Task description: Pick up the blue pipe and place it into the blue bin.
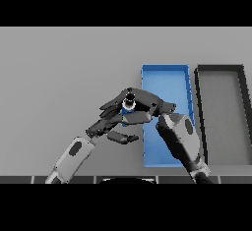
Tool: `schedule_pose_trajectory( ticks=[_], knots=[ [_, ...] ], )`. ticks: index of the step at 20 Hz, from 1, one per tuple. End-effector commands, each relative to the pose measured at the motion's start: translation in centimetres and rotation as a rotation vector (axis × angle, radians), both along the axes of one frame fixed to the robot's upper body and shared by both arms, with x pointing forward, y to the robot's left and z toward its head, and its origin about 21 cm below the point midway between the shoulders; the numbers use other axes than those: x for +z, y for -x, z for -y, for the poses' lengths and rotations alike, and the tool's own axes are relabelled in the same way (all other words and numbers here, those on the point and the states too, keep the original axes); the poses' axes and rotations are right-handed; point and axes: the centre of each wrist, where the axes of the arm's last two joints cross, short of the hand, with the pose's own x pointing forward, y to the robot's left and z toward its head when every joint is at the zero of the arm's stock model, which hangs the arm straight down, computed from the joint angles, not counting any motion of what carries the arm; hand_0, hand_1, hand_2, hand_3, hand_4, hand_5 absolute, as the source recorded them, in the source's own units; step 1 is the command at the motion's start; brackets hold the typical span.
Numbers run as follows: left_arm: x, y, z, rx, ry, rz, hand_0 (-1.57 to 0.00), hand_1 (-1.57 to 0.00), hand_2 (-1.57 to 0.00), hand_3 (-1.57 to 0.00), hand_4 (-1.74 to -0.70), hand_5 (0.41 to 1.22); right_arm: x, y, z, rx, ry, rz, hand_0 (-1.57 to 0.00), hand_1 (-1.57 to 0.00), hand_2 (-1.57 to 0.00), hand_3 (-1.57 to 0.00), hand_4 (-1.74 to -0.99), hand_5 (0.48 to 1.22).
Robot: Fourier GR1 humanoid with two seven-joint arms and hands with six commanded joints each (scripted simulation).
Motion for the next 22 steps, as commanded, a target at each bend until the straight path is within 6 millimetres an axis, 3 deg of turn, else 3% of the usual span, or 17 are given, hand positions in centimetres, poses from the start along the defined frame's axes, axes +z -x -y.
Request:
schedule_pose_trajectory(
  ticks=[1,4,6,9,11,12,16,22],
  knots=[
    [0.0,0.2,-0.1,-0.005,0.006,-0.002,0.00,0.00,0.00,0.00,-0.92,0.503,1.4,-0.3,0.6,-0.011,-0.029,-0.008,-1.57,-1.57,-1.57,-1.57,-1.689,1.171],
    [-0.2,0.9,-0.2,-0.002,-0.002,-0.004,0.00,0.00,0.00,0.00,-0.92,0.503,6.6,-1.5,2.0,-0.037,-0.133,0.066,-1.57,-1.57,-1.57,-1.57,-1.714,1.134],
    [0.1,1.1,-0.4,-0.005,0.006,0.021,0.00,0.00,0.00,0.00,-0.91,0.502,8.6,-2.6,3.0,-0.109,-0.160,0.098,-1.57,-1.57,-1.57,-1.57,-1.724,1.117],
    [0.3,0.6,-0.5,-0.002,0.001,0.005,0.00,0.00,0.00,0.00,-0.91,0.492,10.5,-4.6,4.6,-0.278,-0.156,0.119,-1.57,-1.57,-1.57,-1.57,-1.732,1.117],
    [0.2,0.8,-0.9,-0.011,0.008,0.011,0.00,0.00,0.00,0.00,-0.91,0.491,10.5,-6.4,6.3,-0.408,-0.147,0.076,-1.57,-1.57,-1.57,-1.57,-1.735,1.131],
    [-0.1,1.0,-1.0,-0.013,0.011,0.006,0.00,0.00,0.00,0.00,-0.91,0.490,10.3,-7.5,7.3,-0.467,-0.109,0.066,-1.57,-1.57,-1.57,-1.57,-1.736,1.135],
    [0.1,0.3,-1.1,0.011,0.008,0.001,0.00,0.00,0.00,0.00,-0.90,0.489,5.6,-9.6,11.0,-0.639,-0.035,-0.090,-1.57,-1.57,-1.57,-1.57,-1.739,1.120],
    [0.1,0.4,-1.3,0.018,0.010,-0.015,0.00,0.00,0.00,0.00,-0.89,0.473,-2.2,-9.1,13.1,-0.778,0.108,-0.327,-1.57,-1.57,-1.57,-1.57,-1.741,1.120]
  ],
)
